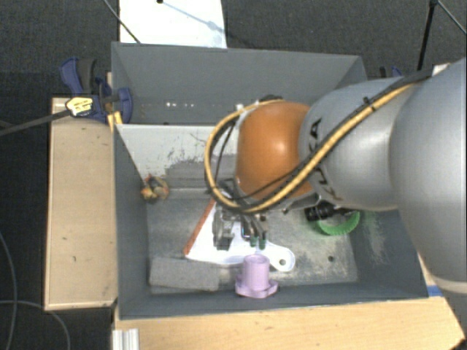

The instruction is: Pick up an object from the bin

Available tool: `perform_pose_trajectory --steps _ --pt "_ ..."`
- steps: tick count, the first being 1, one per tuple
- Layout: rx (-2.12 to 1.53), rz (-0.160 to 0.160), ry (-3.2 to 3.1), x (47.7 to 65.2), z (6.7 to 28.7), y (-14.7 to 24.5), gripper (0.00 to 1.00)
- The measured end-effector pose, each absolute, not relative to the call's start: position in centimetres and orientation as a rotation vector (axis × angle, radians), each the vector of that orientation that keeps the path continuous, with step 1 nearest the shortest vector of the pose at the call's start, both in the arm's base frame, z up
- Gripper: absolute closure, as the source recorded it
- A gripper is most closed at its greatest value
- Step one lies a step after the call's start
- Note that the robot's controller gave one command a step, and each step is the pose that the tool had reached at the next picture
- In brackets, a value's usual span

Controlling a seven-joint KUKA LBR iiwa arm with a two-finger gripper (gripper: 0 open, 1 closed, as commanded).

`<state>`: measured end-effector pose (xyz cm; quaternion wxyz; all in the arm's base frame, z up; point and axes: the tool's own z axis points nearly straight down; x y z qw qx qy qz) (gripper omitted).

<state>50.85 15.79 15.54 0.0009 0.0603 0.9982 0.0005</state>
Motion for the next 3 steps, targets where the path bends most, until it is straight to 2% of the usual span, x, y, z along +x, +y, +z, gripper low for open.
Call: perform_pose_trajectory --steps 1,2,3 --pt "0.054 -0.001 3.142 52.8 17.9 17.1 1.0" --pt "-0.159 0.001 3.133 57.9 19.8 14.6 0.0" --pt "-0.159 0.001 3.134 57.9 19.8 14.6 0.0"
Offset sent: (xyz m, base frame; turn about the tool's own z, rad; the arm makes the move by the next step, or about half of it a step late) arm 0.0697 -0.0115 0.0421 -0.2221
